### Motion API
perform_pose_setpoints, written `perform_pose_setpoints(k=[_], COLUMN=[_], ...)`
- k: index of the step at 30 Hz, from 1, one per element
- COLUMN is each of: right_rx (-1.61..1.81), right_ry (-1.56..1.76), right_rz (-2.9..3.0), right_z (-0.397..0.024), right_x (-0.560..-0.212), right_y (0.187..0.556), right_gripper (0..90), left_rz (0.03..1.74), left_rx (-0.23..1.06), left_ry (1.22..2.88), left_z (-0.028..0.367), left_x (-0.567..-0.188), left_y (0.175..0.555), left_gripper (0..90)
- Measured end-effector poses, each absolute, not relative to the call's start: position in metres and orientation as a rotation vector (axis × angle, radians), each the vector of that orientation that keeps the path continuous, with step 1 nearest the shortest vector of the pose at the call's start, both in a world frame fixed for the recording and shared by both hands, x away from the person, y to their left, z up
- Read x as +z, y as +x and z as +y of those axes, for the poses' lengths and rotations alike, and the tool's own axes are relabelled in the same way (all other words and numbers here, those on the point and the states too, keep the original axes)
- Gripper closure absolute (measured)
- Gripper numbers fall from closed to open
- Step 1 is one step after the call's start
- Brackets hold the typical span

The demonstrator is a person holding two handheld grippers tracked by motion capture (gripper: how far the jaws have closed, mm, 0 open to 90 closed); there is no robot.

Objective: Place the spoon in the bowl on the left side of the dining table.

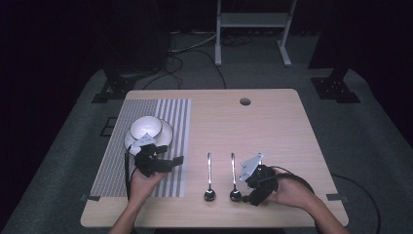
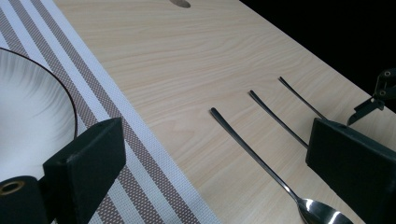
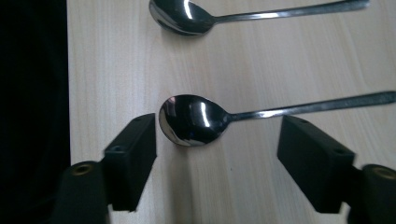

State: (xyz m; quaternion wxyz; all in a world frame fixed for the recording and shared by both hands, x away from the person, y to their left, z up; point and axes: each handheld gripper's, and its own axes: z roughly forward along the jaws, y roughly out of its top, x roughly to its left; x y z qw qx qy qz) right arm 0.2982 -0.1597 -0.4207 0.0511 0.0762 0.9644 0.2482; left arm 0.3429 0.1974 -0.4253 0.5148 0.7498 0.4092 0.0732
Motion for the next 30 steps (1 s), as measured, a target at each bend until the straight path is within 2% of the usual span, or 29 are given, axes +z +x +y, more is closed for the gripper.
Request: perform_pose_setpoints(k=[3, 4, 11, 21, 30], right_rx=[0.734, 0.711, 0.611, 0.464, 0.499], right_ry=[0.183, 0.150, 0.020, -0.075, -0.033], right_rz=[2.937, 2.941, 2.938, 2.912, 2.898], right_z=[-0.154, -0.149, -0.130, -0.119, -0.122], right_x=[-0.421, -0.421, -0.424, -0.444, -0.445], right_y=[0.298, 0.298, 0.293, 0.281, 0.281], right_gripper=[35.9, 41.1, 53.6, 59.5, 58.2], left_rz=[0.983, 0.981, 0.980, 0.988, 0.990], left_rx=[0.175, 0.173, 0.176, 0.178, 0.163], left_ry=[1.803, 1.811, 1.814, 1.814, 1.810], left_z=[0.197, 0.196, 0.196, 0.195, 0.193], left_x=[-0.426, -0.427, -0.427, -0.428, -0.428], left_y=[0.343, 0.344, 0.344, 0.343, 0.343], left_gripper=[4.0, 4.2, 4.3, 4.5, 4.6])
